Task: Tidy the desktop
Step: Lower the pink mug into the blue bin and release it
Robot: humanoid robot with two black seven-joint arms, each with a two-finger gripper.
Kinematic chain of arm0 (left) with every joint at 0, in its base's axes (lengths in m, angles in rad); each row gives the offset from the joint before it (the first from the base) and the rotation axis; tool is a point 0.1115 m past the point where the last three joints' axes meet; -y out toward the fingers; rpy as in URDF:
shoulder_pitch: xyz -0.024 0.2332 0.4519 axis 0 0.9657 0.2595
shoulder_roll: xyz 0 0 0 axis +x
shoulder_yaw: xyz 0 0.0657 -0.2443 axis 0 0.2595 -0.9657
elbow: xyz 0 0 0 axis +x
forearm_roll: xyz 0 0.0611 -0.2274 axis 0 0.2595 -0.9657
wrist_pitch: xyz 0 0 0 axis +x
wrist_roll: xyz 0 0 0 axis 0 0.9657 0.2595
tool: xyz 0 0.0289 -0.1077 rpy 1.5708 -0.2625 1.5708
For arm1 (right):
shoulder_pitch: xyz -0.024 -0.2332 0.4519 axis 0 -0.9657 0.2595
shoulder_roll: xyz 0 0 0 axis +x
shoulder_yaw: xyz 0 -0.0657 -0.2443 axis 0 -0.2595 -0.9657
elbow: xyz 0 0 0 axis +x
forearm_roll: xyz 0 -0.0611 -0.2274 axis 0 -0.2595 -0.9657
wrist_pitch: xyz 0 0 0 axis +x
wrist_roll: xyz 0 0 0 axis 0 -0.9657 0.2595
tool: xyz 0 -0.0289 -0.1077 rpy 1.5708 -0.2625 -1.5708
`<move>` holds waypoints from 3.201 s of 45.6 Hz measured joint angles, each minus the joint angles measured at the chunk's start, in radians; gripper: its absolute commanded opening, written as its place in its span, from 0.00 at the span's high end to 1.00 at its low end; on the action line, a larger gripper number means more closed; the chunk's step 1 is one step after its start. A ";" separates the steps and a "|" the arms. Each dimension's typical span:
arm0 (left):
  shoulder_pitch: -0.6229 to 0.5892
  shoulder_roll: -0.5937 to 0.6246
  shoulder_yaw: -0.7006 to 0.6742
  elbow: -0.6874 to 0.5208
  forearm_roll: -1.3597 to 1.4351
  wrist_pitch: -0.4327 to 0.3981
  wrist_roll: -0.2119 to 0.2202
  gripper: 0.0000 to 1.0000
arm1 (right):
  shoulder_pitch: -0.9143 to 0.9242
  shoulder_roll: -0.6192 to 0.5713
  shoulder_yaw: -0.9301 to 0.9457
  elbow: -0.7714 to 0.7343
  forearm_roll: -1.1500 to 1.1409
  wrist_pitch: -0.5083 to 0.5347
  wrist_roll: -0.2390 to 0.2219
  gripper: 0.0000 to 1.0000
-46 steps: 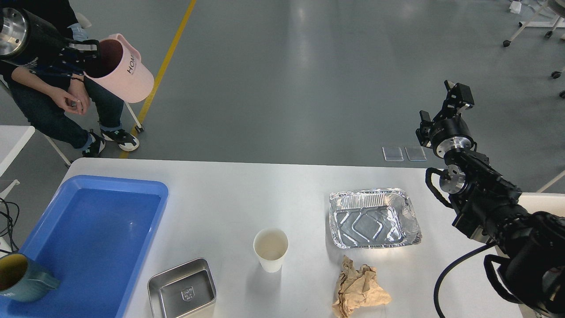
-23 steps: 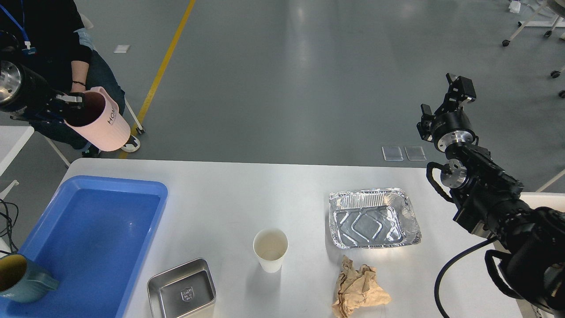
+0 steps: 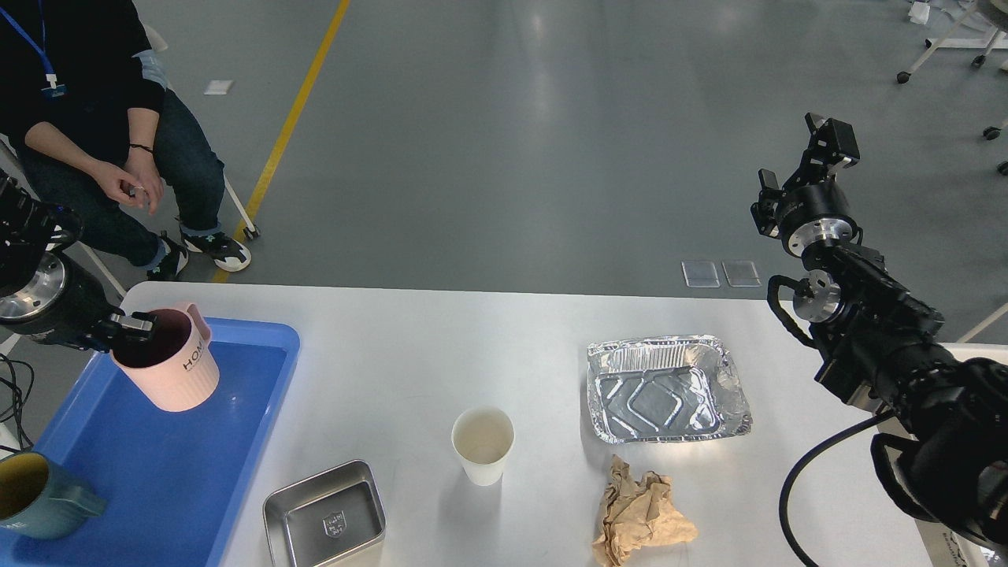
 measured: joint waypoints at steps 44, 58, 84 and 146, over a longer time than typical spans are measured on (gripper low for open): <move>0.263 0.019 0.000 -0.151 0.124 0.000 0.003 1.00 | 0.010 0.004 0.000 0.000 0.000 0.000 -0.001 0.00; 0.268 0.021 0.003 -0.148 0.145 0.000 0.003 1.00 | 0.018 0.006 -0.035 -0.001 0.000 -0.002 0.000 0.00; 0.268 -0.006 0.002 -0.143 0.233 0.128 0.003 1.00 | 0.022 0.014 -0.037 -0.001 0.000 -0.003 0.000 0.00; 0.296 -0.013 0.051 -0.148 0.233 0.123 -0.003 0.42 | 0.023 0.024 -0.038 0.002 0.000 -0.017 0.000 0.00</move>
